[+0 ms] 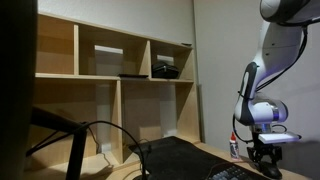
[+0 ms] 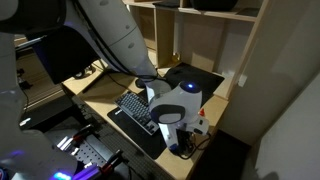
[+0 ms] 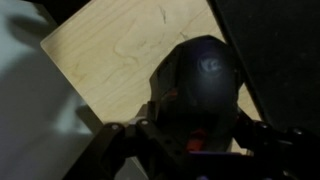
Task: Move the mouse to the right side of the keyboard
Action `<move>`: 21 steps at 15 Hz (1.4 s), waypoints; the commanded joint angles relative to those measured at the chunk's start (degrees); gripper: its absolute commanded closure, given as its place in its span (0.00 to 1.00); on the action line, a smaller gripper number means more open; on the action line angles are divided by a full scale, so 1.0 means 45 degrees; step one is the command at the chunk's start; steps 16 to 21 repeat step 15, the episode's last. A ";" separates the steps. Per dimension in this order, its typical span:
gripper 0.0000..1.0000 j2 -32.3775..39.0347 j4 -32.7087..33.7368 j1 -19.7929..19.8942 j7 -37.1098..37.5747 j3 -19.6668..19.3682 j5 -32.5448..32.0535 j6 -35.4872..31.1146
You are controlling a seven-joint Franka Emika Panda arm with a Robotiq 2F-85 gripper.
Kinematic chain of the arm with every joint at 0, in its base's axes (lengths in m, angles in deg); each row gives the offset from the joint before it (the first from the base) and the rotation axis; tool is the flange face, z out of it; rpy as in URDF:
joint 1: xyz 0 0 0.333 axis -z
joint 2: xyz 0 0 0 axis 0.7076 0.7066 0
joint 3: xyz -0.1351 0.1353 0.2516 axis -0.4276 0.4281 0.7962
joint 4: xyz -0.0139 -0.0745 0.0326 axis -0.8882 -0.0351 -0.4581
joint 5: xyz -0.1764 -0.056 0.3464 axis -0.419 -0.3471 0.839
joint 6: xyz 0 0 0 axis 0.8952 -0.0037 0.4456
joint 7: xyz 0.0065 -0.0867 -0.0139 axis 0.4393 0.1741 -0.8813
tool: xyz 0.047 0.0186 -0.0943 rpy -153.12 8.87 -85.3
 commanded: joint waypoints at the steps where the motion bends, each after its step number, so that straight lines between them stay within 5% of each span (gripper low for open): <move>1: 0.55 0.0104 0.0055 0.0352 0.0006 0.0309 0.0836 0.0214; 2: 0.07 0.0138 0.0007 0.0344 0.0125 0.0282 0.1044 -0.0190; 4: 0.01 0.0044 0.0032 0.0460 0.0118 0.0255 0.1360 -0.0454; 8: 0.00 -0.1009 -0.0223 -0.0097 0.0688 -0.0629 0.0784 -0.0208; 11: 0.00 -0.2255 -0.0069 -0.0168 0.0392 -0.1177 -0.0101 0.1516; 12: 0.00 -0.1242 0.0083 -0.0058 0.0492 -0.0865 0.0315 0.0433; 21: 0.00 -0.1615 0.0058 -0.0079 0.0482 -0.0961 0.0266 0.0652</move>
